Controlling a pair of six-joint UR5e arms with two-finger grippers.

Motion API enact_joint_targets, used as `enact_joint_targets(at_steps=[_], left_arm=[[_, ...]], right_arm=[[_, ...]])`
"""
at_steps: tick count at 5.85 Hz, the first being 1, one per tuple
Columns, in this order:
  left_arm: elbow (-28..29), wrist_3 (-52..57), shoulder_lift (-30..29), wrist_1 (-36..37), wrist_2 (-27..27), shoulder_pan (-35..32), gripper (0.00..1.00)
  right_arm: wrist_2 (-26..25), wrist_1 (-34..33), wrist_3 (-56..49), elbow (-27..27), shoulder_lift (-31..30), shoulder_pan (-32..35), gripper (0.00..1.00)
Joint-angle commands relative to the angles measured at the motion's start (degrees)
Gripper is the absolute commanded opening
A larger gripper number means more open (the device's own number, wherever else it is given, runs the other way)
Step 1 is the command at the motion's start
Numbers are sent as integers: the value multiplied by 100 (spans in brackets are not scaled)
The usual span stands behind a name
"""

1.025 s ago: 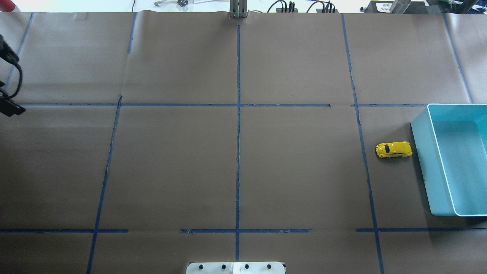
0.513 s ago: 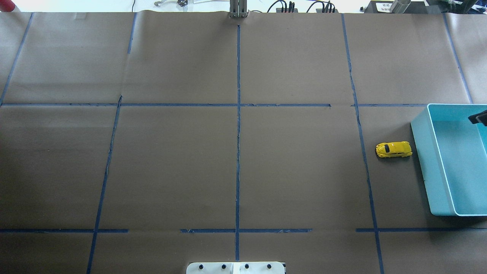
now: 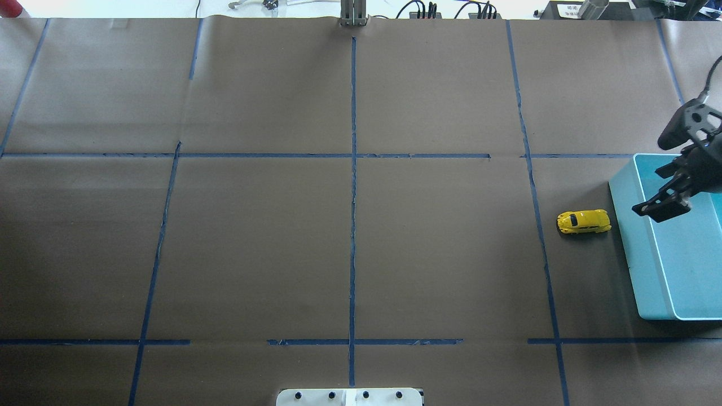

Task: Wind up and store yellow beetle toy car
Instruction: 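Move the right gripper down to the car beside the bin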

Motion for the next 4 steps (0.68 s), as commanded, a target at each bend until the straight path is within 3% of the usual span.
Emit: enact_joint_targets(at_steps=[1, 2, 4], left_arm=[[158, 8, -16, -15, -6, -60, 100], [290, 17, 1, -33, -5, -68, 100], [432, -18, -42, -340, -5, -77, 100]], right_arm=[[-681, -2, -1022, 258, 29, -740, 100], [-1093, -2, -1935, 252, 72, -768, 100], [-1106, -37, -2243, -264, 456, -891, 100]])
